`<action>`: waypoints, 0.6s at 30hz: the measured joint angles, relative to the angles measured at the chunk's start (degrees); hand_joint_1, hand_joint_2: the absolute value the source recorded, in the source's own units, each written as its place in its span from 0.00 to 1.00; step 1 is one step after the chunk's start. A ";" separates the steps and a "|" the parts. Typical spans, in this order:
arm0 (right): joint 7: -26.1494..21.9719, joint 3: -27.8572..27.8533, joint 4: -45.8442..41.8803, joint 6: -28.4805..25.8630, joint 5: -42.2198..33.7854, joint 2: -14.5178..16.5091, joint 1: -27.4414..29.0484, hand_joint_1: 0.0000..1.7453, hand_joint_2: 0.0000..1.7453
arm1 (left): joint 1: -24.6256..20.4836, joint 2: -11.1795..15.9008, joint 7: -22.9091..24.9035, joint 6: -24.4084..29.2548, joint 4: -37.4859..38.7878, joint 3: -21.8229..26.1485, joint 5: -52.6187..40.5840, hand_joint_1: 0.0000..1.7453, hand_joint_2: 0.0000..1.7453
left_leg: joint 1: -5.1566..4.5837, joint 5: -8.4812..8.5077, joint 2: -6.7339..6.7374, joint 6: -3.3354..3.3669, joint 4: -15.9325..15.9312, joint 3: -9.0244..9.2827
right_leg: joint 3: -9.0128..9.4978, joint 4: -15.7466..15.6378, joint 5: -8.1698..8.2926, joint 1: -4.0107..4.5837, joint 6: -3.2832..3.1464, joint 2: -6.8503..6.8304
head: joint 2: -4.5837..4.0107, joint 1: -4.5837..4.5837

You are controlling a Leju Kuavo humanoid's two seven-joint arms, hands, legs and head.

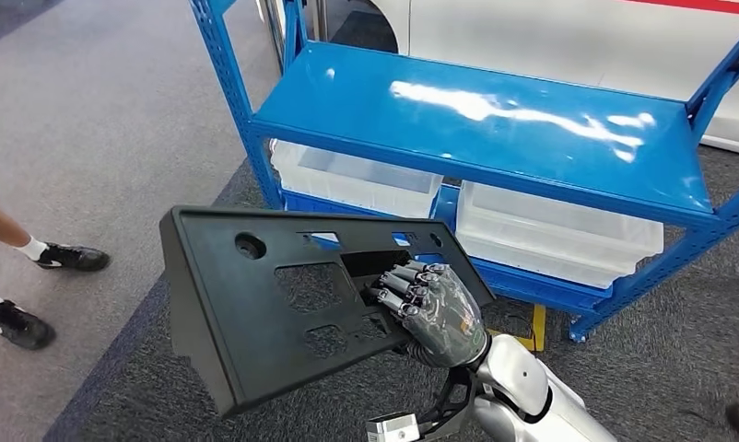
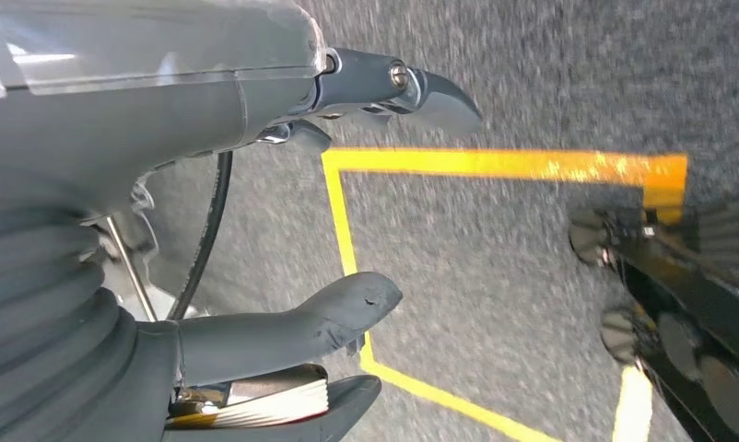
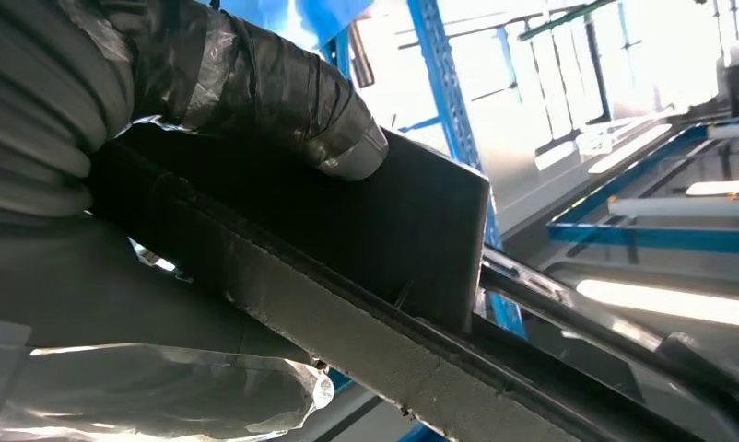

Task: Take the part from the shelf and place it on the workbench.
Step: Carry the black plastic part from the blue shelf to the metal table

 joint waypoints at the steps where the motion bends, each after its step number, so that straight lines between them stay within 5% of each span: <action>1: 0.02 0.25 0.20 -0.01 -0.10 0.36 -0.24 1.00 1.00 | 0.08 0.09 0.15 -0.02 -0.15 -0.10 -0.28 0.00 1.00 | 0.02 -0.17 0.15 -0.33 0.25 -0.23 | 0.14 -0.42 0.19 -0.09 -0.23 -0.62 | 0.00 -0.02; 3: 0.06 0.83 0.59 -0.03 -0.25 1.39 -0.90 1.00 1.00 | 0.10 0.37 0.55 -0.10 -0.56 -0.40 -0.91 0.00 1.00 | -0.03 -2.00 1.99 -0.99 3.20 -1.76 | 0.44 -1.21 0.56 -0.42 -0.72 -1.90 | -0.01 -0.10; 5: 0.08 1.53 1.07 -0.07 -0.28 2.35 -1.38 1.00 1.00 | -0.06 0.63 0.97 -0.20 -1.09 -0.81 -1.34 0.00 1.00 | 0.31 -5.33 4.20 -1.67 10.13 -5.26 | 0.43 -1.33 0.62 -0.38 -0.94 -3.31 | 0.00 -0.16; 7: 0.09 2.24 1.71 -0.16 -0.33 2.94 -1.50 1.00 1.00 | -0.14 0.74 1.24 -0.29 -1.56 -1.16 -1.63 0.00 1.00 | 0.84 -6.71 5.01 -2.33 15.43 -8.05 | 0.30 -1.21 0.54 -0.38 -0.92 -4.91 | 0.00 -0.16; 9: 0.09 2.73 2.32 -0.32 -0.46 3.39 -1.57 1.00 1.00 | -0.07 0.83 1.36 -0.32 -1.88 -1.33 -1.90 0.00 1.00 | 1.36 -4.03 5.66 -2.83 12.68 -6.74 | 0.29 -1.02 0.36 -0.52 -0.68 -6.32 | -0.01 -0.16; 11: 0.09 3.04 2.81 -0.50 -0.67 3.82 -1.89 1.00 1.00 | 0.00 0.93 1.54 -0.32 -2.19 -1.42 -2.11 0.00 1.00 | 1.44 -0.35 7.69 -3.15 4.77 -2.83 | 0.34 -0.66 0.05 -0.55 -0.14 -7.47 | 0.00 -0.20; 13: 0.11 3.30 3.26 -0.67 -0.92 4.14 -2.41 1.00 1.00 | -0.01 1.04 1.77 -0.34 -2.51 -1.54 -2.20 0.00 1.00 | 1.12 1.02 9.06 -2.66 0.46 -0.97 | 0.33 -0.40 -0.10 -0.31 0.53 -8.41 | 0.00 -0.20; 16: 0.14 3.57 3.90 -0.81 -1.21 4.53 -3.05 1.00 1.00 | 0.05 1.10 2.10 -0.42 -2.69 -1.73 -2.33 0.00 1.00 | 0.98 1.33 7.68 -1.31 0.12 -1.38 | 0.46 -0.48 -0.13 -0.24 1.42 -9.35 | -0.01 -0.20; 18: 0.14 3.71 4.25 -0.88 -1.33 4.75 -3.37 1.00 1.00 | 0.04 1.10 2.22 -0.43 -2.78 -1.80 -2.37 0.00 1.00 | 1.11 1.82 6.61 -0.38 -0.26 -1.43 | -0.37 1.66 -1.93 -0.49 1.82 -7.06 | -0.01 -0.19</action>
